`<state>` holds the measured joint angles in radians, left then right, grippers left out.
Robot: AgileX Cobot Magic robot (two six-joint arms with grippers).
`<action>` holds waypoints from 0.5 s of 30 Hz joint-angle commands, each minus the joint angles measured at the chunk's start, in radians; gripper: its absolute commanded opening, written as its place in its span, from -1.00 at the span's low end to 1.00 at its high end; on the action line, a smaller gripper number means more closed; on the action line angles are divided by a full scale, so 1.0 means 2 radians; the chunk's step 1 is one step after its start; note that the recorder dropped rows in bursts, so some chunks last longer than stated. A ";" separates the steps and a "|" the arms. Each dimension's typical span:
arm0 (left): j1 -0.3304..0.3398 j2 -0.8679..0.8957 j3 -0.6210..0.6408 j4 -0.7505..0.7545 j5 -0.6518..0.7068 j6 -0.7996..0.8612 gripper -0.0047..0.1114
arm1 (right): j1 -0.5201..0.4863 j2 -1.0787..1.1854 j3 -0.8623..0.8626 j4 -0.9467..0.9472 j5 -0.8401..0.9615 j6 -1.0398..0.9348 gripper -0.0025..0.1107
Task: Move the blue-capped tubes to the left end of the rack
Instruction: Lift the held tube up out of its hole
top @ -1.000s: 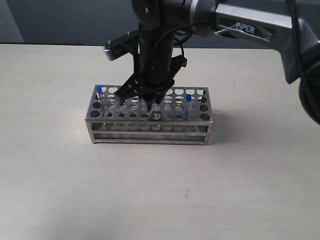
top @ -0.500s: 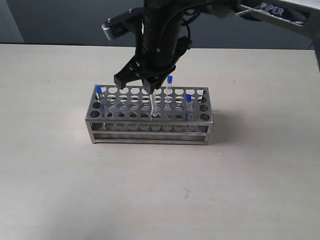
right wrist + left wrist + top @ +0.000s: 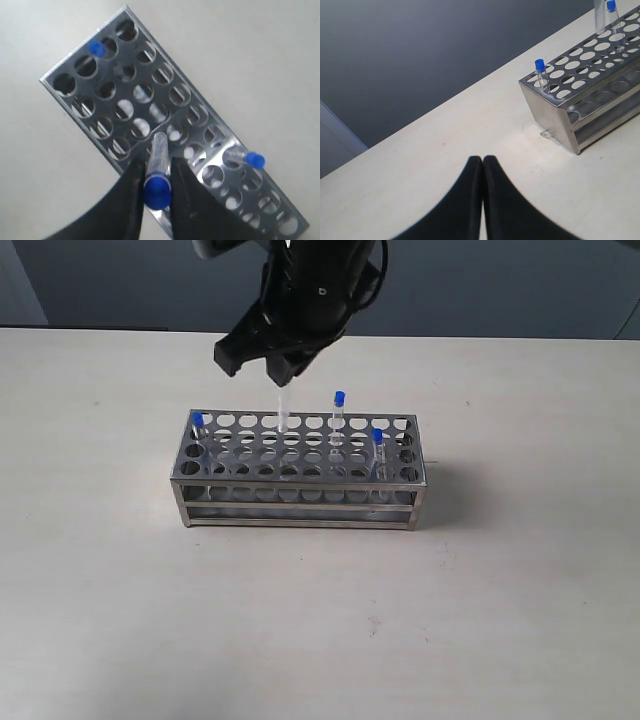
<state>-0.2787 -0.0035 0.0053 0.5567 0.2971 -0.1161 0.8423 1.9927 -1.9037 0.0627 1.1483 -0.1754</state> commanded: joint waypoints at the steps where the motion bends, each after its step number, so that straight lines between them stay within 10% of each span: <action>1: -0.002 0.002 -0.003 -0.002 -0.002 -0.002 -0.90 | -0.001 -0.005 0.001 0.026 -0.065 -0.044 -0.96; 15: -0.002 0.002 -0.003 -0.001 -0.004 -0.002 -0.90 | -0.001 0.087 -0.125 0.053 -0.021 -0.099 -0.97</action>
<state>-0.2787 -0.0035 0.0053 0.5567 0.2971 -0.1161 0.8423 2.1167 -2.0875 0.1467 1.0552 -0.3462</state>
